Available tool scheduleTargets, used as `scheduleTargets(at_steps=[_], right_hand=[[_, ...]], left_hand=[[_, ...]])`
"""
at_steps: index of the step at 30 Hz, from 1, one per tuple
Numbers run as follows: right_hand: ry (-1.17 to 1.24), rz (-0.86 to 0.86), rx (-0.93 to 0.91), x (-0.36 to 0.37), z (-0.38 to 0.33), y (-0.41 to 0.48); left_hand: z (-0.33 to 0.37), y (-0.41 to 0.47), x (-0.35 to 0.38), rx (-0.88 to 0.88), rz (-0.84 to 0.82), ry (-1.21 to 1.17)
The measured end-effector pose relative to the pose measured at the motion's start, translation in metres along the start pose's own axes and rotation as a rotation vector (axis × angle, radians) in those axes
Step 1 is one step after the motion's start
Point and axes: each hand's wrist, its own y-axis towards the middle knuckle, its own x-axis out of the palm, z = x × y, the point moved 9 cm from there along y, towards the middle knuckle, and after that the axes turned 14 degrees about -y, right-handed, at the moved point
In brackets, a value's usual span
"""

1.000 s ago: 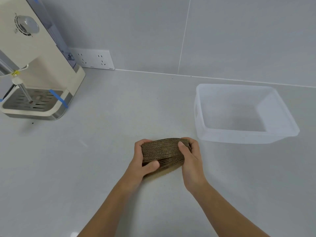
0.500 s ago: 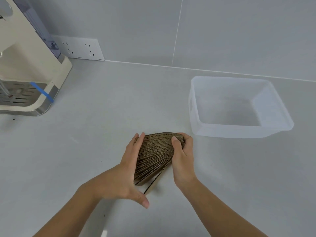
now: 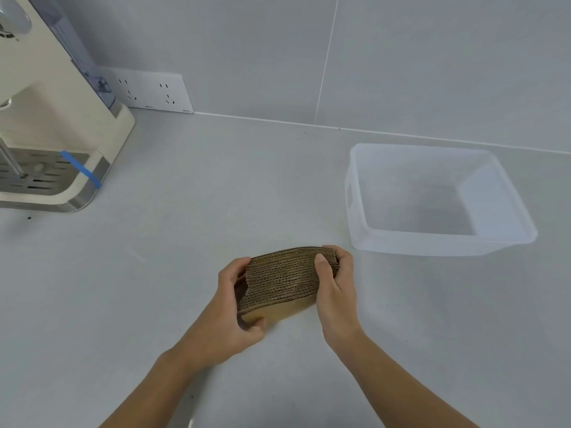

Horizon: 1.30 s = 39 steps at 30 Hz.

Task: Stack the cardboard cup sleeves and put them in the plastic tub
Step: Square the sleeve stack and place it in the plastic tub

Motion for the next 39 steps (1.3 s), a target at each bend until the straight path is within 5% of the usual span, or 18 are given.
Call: scheduleTargets(at_steps=[6, 12, 20, 26, 39], right_hand=[[0.006, -0.219, -0.069, 0.005, -0.005, -0.006], [-0.388, -0.512, -0.176, 0.004, -0.003, -0.006], [-0.191, -0.503, -0.076, 0.004, 0.007, -0.012], [-0.251, -0.486, -0.097, -0.001, 0.008, -0.010], [-0.264, -0.515, -0.125, -0.018, 0.002, 0.002]], left_hand=[[-0.005, 0.010, -0.002, -0.062, 0.074, -0.121], [-0.005, 0.016, 0.000, -0.107, 0.032, -0.174], [-0.014, 0.018, 0.007, -0.141, 0.048, -0.344], [-0.010, 0.020, 0.011, -0.149, -0.117, -0.264], [-0.004, 0.017, -0.019, -0.138, -0.007, 0.009]])
